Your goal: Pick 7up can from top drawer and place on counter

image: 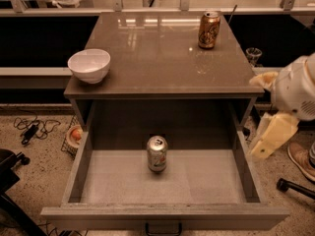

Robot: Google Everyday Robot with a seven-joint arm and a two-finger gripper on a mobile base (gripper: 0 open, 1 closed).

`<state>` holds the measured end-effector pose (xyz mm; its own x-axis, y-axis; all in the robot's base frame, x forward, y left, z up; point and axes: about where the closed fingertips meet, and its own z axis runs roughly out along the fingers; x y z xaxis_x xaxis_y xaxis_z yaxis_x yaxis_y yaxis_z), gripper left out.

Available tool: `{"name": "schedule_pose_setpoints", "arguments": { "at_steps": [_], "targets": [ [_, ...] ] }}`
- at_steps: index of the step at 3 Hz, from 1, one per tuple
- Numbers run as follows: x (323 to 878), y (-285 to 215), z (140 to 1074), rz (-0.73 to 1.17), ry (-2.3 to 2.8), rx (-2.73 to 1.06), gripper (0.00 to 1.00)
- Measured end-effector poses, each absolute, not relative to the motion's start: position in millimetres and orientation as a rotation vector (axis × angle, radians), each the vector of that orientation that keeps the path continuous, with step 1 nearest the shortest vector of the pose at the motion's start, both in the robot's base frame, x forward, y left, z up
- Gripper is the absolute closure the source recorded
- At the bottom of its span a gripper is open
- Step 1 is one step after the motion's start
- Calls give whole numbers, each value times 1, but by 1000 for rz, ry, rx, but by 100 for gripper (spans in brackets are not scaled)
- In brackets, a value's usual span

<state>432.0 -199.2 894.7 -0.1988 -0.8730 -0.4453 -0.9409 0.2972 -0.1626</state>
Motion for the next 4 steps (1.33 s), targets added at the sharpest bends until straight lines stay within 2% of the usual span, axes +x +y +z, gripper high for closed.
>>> {"name": "schedule_pose_setpoints", "arguments": {
  "at_steps": [1,2,4],
  "targets": [
    [430,-179,812,427,1964,-1457,0],
    [444,-161,772,536,1827,-1295,0],
    [470,-134,751,602,1720,-1195,0]
  ]
}}
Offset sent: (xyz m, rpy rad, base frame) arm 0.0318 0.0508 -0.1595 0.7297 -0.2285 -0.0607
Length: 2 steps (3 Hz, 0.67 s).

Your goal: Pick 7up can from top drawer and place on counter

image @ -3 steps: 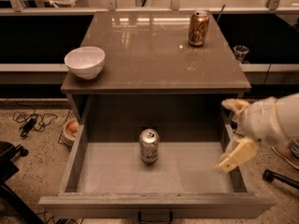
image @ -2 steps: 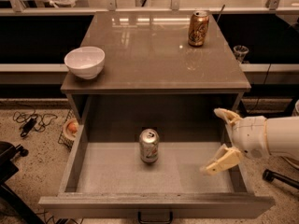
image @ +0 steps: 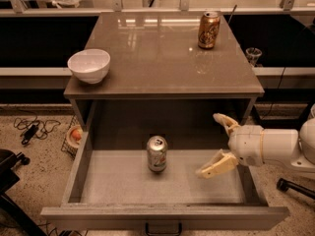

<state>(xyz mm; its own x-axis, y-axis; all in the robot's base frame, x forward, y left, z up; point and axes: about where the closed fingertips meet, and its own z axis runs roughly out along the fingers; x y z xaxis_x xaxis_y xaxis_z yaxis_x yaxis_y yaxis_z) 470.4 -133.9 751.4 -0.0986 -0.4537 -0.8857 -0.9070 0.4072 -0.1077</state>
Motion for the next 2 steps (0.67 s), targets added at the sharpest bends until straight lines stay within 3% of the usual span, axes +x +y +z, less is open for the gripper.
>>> {"name": "schedule_pose_setpoints", "arguments": {
  "at_steps": [2],
  "targets": [
    [488,-72,731,691,1578,-1165,0]
  ]
}}
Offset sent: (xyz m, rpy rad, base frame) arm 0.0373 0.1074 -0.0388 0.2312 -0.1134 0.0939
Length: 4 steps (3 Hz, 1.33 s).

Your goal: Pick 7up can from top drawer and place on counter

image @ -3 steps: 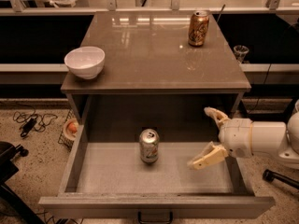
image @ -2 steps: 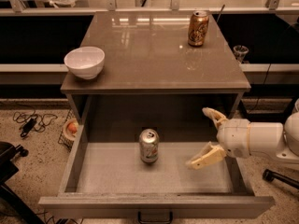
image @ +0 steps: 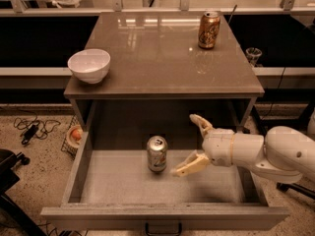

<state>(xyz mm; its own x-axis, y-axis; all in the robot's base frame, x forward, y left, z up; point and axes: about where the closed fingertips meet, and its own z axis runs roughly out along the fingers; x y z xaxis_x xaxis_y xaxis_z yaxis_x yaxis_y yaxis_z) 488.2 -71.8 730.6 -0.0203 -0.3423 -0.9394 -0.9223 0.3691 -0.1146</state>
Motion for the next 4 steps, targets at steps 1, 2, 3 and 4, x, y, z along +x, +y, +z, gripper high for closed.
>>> {"name": "schedule_pose_setpoints", "arguments": {
  "at_steps": [1,2,3,4],
  "targets": [
    [501,-39,713,713,1534,-1190,0],
    [503,-21,694,728,1525,-1227,15],
    [502,-7,678,745,1517,-1248,39],
    [500,4,672,774,1496,-1242,62]
  ]
}}
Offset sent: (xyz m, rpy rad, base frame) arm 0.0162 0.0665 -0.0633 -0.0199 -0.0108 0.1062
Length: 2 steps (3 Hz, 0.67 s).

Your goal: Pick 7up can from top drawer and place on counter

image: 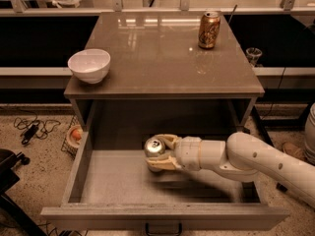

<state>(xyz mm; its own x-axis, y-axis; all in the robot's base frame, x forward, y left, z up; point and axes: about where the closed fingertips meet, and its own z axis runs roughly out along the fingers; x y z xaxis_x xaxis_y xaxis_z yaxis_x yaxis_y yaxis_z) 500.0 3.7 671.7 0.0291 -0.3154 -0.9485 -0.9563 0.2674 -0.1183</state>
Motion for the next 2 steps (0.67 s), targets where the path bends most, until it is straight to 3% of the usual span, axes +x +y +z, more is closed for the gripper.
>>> {"name": "schedule_pose_setpoints", "arguments": {
  "at_steps": [1,2],
  "targets": [
    [500,10,683,836,1472,-1190,85],
    [508,3,724,893,1467,-1143,100]
  ]
}}
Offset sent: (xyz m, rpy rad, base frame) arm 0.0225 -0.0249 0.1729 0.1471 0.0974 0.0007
